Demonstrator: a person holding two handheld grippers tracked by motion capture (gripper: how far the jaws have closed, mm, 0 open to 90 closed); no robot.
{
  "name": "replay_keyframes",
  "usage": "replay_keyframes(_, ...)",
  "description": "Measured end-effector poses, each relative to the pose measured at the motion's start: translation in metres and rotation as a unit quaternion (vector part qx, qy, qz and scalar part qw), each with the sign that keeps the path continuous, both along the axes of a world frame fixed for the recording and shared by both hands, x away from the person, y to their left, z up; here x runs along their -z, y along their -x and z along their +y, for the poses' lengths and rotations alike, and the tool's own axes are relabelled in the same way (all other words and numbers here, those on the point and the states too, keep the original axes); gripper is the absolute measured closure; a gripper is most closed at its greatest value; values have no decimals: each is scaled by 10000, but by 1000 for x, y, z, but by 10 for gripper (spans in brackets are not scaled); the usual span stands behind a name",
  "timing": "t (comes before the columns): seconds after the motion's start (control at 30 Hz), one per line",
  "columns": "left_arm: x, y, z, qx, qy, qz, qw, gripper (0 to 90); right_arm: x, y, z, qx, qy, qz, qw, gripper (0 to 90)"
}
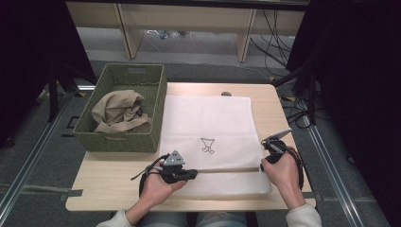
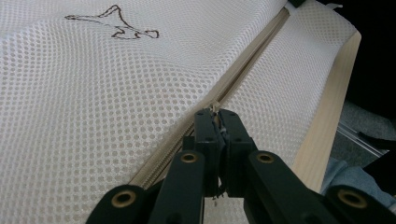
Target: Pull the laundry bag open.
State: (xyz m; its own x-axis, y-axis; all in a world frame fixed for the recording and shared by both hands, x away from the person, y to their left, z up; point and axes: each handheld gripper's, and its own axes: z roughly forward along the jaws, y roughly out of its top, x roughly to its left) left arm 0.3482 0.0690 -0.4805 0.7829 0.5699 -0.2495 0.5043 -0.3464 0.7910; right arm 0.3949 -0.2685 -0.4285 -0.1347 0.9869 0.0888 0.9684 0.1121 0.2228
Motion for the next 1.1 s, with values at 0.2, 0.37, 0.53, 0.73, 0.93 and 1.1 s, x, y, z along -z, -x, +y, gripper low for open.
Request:
replay_keyframes(0.2,-1,0,3,7,-66,8,10000,866,0,0,1,-27,-3,0,10000,852)
replay_keyframes(0.37,0,-1,4,88,-23,61,9999,866,1,0,1,-40,-21,-52,10000,852)
replay_keyframes(0.53,0,-1,5,32,-32,117,9999,866,2,0,1,-28,8,0,10000,852)
replay_keyframes(0.73,-2,-3,7,-95,50,59,9999,866,5,-1,4,-31,12,67,10000,852)
replay_keyframes(0.93,-1,-4,9,-162,151,97,9997,866,6,0,7,-154,16,24,9999,852)
replay_keyframes(1.1,0,-4,11,-202,280,202,9992,866,6,0,8,79,-53,96,9999,852)
